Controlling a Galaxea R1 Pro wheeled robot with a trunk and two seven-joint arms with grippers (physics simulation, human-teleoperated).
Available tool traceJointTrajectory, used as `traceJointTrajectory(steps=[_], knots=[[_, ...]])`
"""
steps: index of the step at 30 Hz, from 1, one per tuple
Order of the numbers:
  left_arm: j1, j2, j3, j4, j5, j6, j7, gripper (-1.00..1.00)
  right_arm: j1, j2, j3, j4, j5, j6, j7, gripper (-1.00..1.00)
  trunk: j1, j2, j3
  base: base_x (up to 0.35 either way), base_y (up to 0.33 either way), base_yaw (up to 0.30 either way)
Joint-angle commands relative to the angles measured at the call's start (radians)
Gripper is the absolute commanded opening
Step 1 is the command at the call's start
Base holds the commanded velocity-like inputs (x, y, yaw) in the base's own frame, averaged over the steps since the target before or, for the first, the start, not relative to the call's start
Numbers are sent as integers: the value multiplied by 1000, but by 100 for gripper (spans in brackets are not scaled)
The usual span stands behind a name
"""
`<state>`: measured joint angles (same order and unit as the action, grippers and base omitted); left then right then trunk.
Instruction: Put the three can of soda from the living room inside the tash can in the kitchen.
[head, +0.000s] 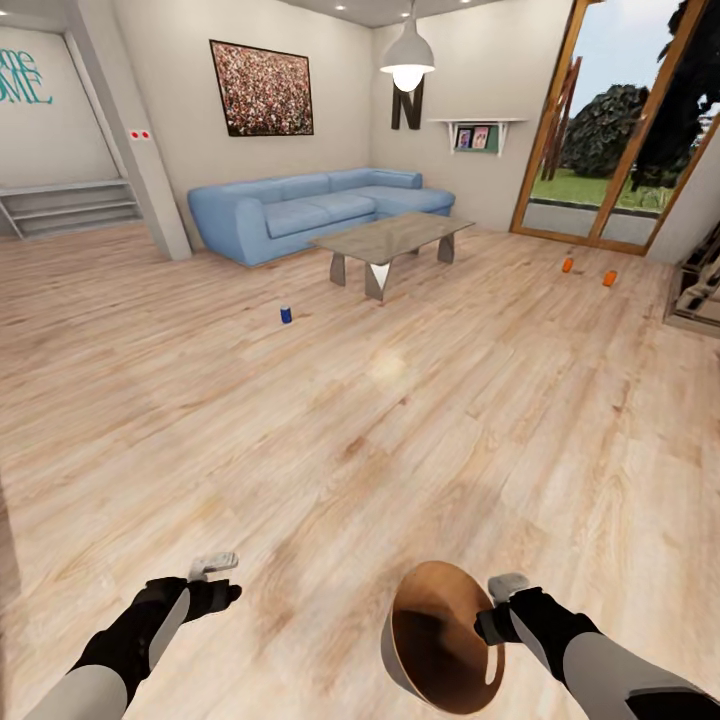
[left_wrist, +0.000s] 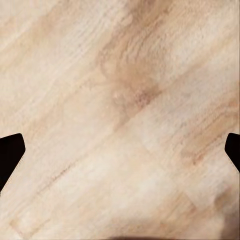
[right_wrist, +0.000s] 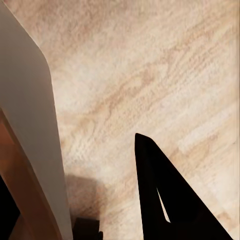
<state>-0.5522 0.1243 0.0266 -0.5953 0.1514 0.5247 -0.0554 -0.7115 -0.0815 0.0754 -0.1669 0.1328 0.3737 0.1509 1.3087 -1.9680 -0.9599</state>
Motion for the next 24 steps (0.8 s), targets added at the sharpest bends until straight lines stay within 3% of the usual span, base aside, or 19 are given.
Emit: traceJointTrajectory(steps=[1,24], knots=[[0,0,0,0,0,0,0,100,0,1,-6,0,-13,1,5,-100,0,0,0,263,0,0],[0,0,0,0,0,0,0,100,0,-1,-8,-2,-10,1,8,-100,0,0,0,263,0,0]])
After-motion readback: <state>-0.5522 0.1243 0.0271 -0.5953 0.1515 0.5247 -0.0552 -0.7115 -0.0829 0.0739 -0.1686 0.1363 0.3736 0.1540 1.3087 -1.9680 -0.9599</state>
